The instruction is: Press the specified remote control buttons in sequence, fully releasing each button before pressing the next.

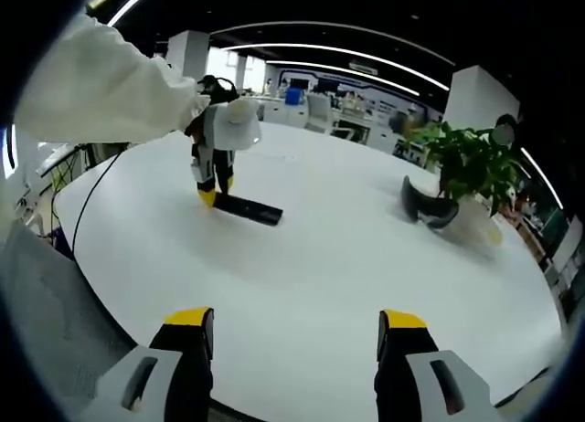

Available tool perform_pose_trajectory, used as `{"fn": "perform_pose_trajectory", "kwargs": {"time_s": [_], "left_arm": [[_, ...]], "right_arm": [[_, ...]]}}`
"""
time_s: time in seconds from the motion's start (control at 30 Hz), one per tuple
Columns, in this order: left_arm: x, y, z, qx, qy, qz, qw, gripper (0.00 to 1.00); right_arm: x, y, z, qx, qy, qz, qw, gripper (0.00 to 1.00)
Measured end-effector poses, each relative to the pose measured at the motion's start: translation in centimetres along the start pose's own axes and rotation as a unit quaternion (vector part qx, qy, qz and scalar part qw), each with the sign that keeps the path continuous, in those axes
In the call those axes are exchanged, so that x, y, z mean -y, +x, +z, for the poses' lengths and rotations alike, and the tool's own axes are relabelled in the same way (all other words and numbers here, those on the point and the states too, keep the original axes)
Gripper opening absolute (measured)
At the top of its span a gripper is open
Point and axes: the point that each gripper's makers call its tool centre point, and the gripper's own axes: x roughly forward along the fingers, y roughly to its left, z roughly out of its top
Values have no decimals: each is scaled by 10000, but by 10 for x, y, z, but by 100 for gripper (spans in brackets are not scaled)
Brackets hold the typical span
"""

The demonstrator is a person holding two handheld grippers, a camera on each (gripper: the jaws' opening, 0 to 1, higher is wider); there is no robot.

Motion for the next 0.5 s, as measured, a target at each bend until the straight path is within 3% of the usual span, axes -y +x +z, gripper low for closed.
{"fn": "perform_pose_trajectory", "kwargs": {"time_s": [0.17, 0.5], "left_arm": [[18, 0, -1, -62, -40, 6, 10000, 23], [35, 0, -1, -51, -180, -24, 9998, 23]], "right_arm": [[-2, 1, 2, 41, 42, 74, 10000, 71], [-5, 1, 3, 70, 1, 159, 9998, 70]]}}
